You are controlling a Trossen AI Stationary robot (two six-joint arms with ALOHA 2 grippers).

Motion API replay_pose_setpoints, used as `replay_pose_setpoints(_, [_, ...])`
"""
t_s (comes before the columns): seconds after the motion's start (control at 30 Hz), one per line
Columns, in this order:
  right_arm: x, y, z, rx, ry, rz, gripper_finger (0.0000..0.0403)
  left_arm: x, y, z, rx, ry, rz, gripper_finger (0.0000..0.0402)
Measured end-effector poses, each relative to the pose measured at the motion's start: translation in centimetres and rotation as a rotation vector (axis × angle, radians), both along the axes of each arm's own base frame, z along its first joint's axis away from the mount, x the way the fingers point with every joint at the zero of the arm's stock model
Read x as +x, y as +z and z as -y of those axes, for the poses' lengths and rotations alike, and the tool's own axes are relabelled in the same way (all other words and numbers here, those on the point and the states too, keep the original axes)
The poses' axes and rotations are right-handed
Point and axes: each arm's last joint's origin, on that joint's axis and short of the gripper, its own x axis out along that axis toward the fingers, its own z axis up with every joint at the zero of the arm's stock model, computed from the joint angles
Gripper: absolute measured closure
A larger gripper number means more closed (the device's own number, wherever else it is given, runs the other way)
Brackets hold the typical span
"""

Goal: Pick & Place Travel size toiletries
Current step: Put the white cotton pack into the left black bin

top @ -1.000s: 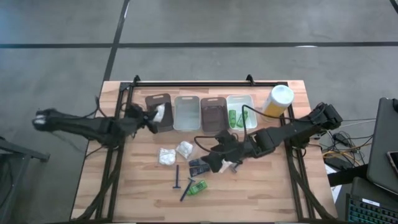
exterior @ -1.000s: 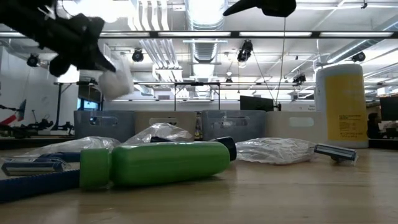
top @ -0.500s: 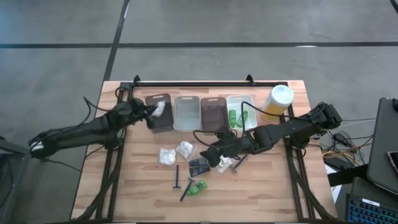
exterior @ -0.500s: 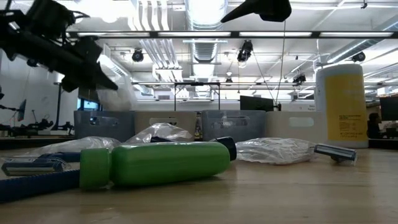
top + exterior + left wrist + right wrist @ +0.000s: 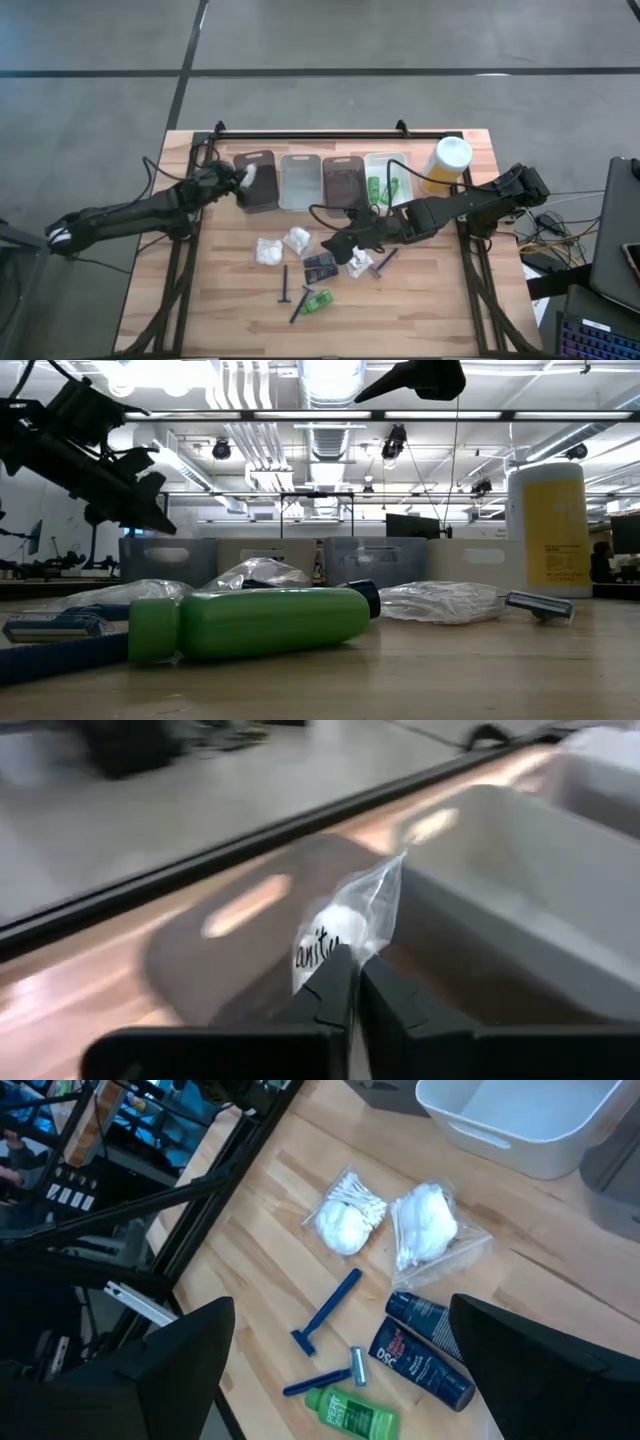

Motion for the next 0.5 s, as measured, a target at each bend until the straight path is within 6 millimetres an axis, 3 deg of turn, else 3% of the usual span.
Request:
replay_pose_setpoints(0.3, [-0.1, -0.2, 0.1, 0.016, -0.002, -0.027, 0.0039, 0.1, -0.7, -0.5, -0.104, 0.115, 0.043, 0.0253])
replay_pose_setpoints(0.5, [-0.1, -0.2, 0.1, 0.016, -0.002, -0.028, 0.0039, 0.9, 1.5, -0.8, -0.093, 0.094, 0.125, 0.018])
